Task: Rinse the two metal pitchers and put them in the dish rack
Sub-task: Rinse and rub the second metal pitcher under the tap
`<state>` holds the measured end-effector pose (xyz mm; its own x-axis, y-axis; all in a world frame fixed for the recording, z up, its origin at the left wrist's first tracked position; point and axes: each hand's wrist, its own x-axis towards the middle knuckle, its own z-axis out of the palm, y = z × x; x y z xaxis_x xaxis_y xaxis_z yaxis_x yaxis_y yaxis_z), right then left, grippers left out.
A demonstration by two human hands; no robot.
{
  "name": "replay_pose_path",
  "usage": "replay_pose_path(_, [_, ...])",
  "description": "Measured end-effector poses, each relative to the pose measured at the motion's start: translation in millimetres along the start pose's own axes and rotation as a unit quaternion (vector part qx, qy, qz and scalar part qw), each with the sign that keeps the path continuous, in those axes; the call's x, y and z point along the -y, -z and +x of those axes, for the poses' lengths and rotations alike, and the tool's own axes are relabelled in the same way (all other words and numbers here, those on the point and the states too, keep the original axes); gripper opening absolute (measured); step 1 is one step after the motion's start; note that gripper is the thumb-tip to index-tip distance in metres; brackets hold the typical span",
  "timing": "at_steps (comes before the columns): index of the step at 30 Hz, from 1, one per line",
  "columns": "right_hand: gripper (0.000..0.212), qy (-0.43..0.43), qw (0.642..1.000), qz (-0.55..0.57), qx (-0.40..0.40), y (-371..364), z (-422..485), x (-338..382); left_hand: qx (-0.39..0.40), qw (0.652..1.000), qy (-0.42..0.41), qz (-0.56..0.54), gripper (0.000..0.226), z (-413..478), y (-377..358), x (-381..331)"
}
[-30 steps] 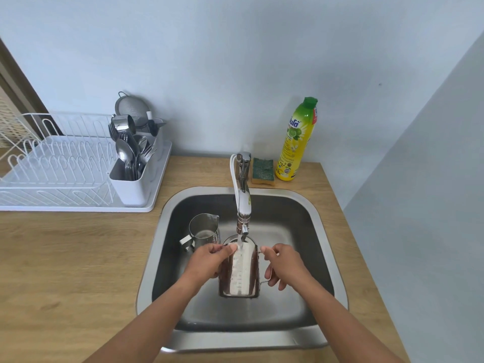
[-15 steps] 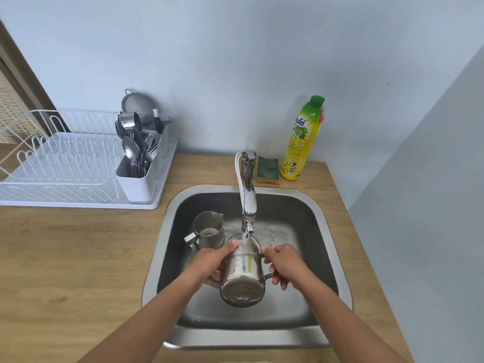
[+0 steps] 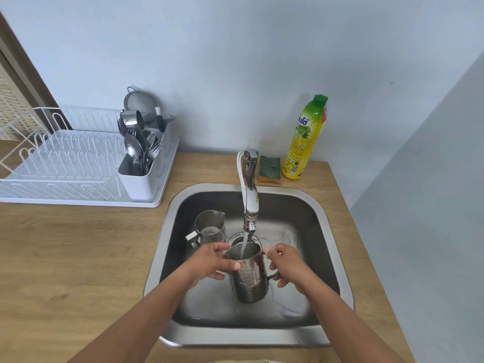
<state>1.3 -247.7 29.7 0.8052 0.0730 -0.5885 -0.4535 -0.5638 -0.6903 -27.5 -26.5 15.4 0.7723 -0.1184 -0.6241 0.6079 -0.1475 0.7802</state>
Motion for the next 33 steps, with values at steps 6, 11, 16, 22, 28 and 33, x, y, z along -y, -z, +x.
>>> replay_pose_path(6, [0.016,0.069,0.994,-0.056,-0.059,18,-5,9,0.056,0.998,0.002,-0.025,0.051,0,-17,-3])
replay_pose_path(11, [0.016,0.091,0.993,-0.023,-0.076,26,-3,7,0.023,0.998,-0.045,-0.034,0.066,5,-27,-8])
replay_pose_path(16, [0.012,0.11,0.988,0.028,-0.102,26,0,7,-0.034,0.99,-0.137,-0.015,0.07,9,-29,-16])
replay_pose_path(22, [0.013,0.121,0.977,0.136,-0.111,13,3,14,-0.135,0.967,-0.193,0.093,0.077,1,-21,-28])
replay_pose_path(28, [0.019,0.128,0.965,0.215,-0.076,-4,10,16,-0.19,0.94,-0.229,0.166,0.081,-4,-5,-26])
replay_pose_path(33, [0.016,0.127,0.963,0.237,-0.038,-15,17,13,-0.189,0.933,-0.242,0.188,0.082,-14,7,-29])
